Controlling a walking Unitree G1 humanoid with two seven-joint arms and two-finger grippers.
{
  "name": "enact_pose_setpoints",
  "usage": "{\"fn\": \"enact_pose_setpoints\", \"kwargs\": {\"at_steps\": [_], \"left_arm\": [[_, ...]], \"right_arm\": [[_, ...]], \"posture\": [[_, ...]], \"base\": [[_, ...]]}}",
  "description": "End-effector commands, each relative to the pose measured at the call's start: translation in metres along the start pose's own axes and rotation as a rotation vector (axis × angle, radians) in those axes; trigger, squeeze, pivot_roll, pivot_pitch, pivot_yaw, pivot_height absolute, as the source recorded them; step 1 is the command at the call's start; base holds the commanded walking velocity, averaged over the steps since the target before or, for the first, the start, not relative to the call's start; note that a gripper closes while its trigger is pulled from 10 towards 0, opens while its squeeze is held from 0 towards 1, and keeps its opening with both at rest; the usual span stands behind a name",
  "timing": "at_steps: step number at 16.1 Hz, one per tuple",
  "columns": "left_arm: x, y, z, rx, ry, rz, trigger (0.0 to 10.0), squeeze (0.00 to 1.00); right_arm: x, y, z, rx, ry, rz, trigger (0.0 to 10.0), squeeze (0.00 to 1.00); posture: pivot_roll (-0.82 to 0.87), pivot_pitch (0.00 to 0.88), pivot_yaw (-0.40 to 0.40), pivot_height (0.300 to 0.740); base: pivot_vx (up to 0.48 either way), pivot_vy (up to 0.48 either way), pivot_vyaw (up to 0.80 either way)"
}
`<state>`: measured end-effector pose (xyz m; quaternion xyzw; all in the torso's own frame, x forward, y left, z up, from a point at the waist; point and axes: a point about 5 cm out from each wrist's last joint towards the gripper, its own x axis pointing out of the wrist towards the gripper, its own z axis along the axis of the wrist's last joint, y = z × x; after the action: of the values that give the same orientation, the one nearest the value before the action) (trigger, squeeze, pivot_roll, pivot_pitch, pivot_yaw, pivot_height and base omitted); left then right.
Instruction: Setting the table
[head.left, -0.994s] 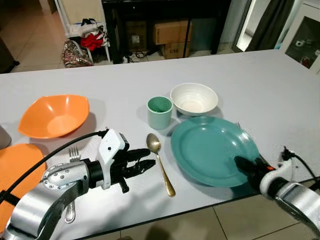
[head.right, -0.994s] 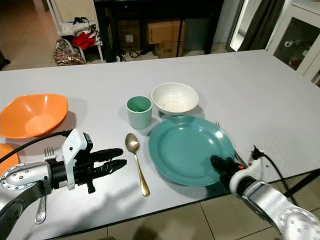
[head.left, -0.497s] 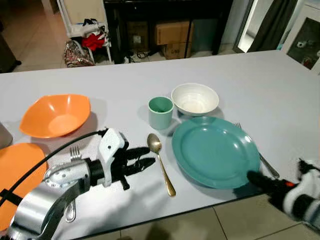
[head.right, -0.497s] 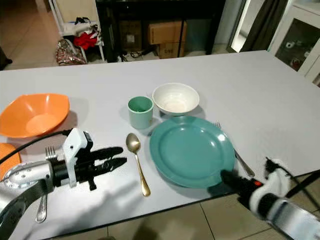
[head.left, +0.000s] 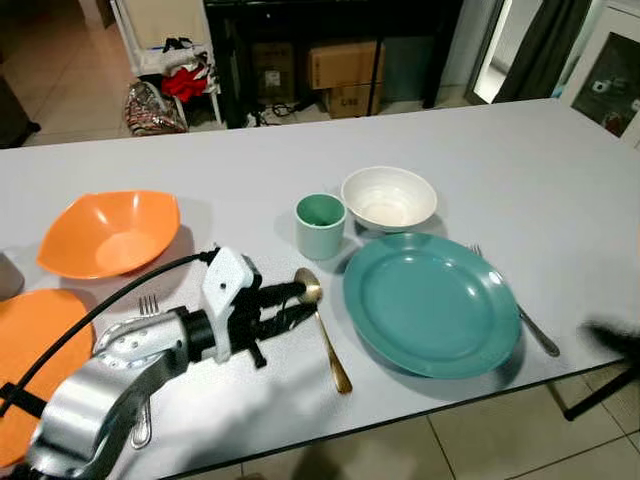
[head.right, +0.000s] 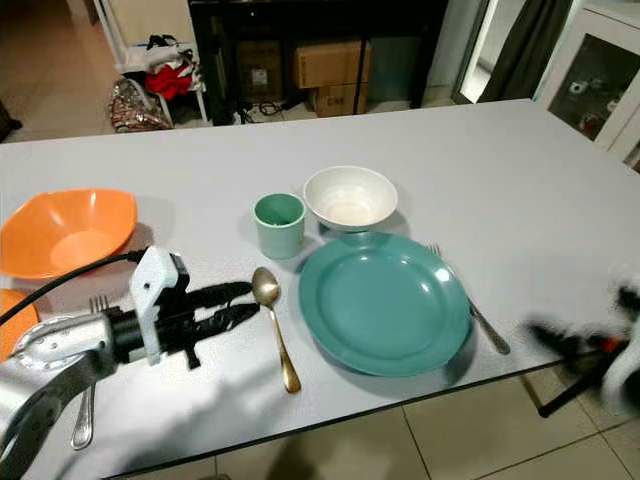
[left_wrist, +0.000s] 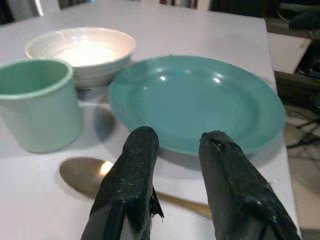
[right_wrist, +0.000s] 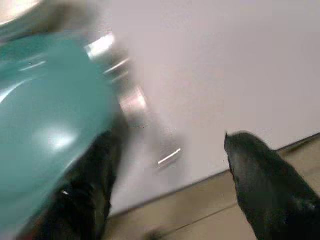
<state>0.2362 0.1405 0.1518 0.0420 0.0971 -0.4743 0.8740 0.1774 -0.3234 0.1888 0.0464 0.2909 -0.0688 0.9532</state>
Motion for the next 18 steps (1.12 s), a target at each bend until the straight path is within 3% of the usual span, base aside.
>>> {"fn": "enact_pose_setpoints", "kwargs": {"at_steps": [1,2,5,6,7,9,12,13,14,17,18], "left_arm": [[0.003,0.000,0.001,0.021,0.000,0.008,10.0,0.00],[0.008,0.000,0.002,0.024,-0.004,0.009,10.0,0.00],[0.013,0.002,0.005,0.036,-0.015,0.017,10.0,0.00],[0.014,0.003,0.005,0.041,-0.017,0.020,10.0,0.00],[0.015,0.005,0.008,0.057,-0.019,0.022,10.0,0.00],[0.017,0.004,0.012,0.067,-0.020,0.001,10.0,0.00],[0.016,0.005,0.014,0.075,-0.011,-0.013,10.0,0.00],[0.014,0.006,0.014,0.077,-0.006,-0.017,10.0,0.00],[0.013,0.006,0.015,0.080,-0.002,-0.019,10.0,0.00],[0.010,0.011,0.017,0.096,0.012,-0.017,10.0,0.00],[0.009,0.011,0.018,0.098,0.013,-0.016,10.0,0.00]], "right_arm": [[0.006,-0.005,0.003,-0.051,-0.046,-0.051,10.0,0.27],[0.020,-0.008,0.007,-0.085,-0.109,-0.077,10.0,0.00],[0.049,0.000,0.009,-0.141,-0.172,0.034,10.0,0.00],[0.055,0.002,0.009,-0.144,-0.180,0.071,10.0,0.11],[0.071,-0.002,0.008,-0.207,-0.191,0.127,10.0,1.00],[0.083,-0.010,0.003,-0.281,-0.159,0.201,10.0,1.00],[0.088,-0.025,-0.001,-0.405,-0.069,0.243,10.0,1.00],[0.090,-0.028,0.000,-0.431,-0.053,0.258,10.0,0.55],[0.094,-0.029,0.000,-0.460,-0.039,0.285,10.0,0.00],[0.108,-0.022,0.002,-0.466,-0.062,0.347,10.0,0.00],[0.112,-0.020,0.003,-0.427,-0.071,0.366,10.0,0.00]], "posture": [[-0.11,0.000,-0.009,0.740],[-0.11,0.000,-0.015,0.740],[-0.10,0.000,-0.014,0.740],[-0.10,0.000,-0.013,0.740],[-0.09,0.000,-0.010,0.740],[-0.07,0.000,-0.013,0.740],[-0.06,0.000,-0.011,0.740],[-0.06,0.000,-0.008,0.740],[-0.05,0.000,-0.007,0.740],[-0.04,0.000,0.001,0.740],[-0.03,0.000,0.001,0.740]], "base": [[0.000,0.000,0.00],[0.000,0.000,0.00],[0.000,0.000,0.00],[0.000,0.000,0.00],[0.000,0.000,0.00],[0.000,0.000,0.00],[0.000,0.000,0.00],[0.000,0.000,0.00],[0.000,0.000,0.00],[0.000,0.000,0.00],[0.000,0.000,0.00]]}}
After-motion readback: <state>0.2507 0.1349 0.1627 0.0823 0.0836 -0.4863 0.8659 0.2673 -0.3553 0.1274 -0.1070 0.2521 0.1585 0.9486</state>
